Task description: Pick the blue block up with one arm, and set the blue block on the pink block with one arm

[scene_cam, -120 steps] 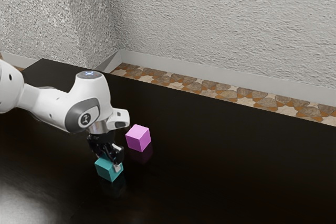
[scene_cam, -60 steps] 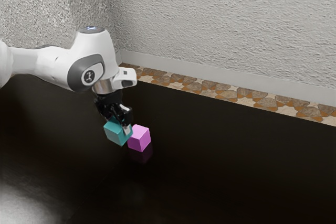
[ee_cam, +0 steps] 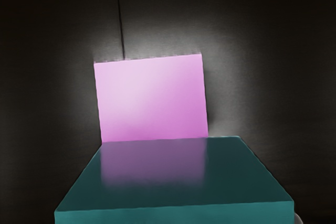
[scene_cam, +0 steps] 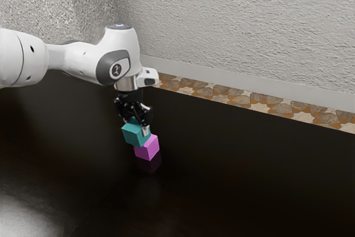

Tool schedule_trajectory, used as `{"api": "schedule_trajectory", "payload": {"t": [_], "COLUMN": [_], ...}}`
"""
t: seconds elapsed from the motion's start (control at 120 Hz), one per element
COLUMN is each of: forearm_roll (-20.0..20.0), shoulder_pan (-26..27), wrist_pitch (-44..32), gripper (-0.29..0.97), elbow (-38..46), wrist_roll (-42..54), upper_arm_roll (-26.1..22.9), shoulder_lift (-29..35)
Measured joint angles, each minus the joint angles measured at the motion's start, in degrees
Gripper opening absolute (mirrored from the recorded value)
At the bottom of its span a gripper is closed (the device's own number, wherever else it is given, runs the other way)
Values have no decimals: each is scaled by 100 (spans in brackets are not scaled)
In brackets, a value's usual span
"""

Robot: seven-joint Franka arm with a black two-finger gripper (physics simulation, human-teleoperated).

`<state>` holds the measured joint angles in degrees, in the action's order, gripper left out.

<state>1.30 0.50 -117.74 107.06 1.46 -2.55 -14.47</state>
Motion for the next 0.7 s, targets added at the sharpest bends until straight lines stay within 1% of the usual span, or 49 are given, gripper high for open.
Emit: {"api": "schedule_trajectory", "payload": {"t": [0.208,0.408,0.7], "forearm_roll": [8,10,9], "shoulder_pan": [-10,-42,-47], "wrist_pitch": [151,232,268], "gripper": [19,18,18], "elbow": [-525,-840,-972], "wrist_roll": [20,55,106], "upper_arm_roll": [36,39,39], "shoulder_lift": [-397,-714,-823]}}
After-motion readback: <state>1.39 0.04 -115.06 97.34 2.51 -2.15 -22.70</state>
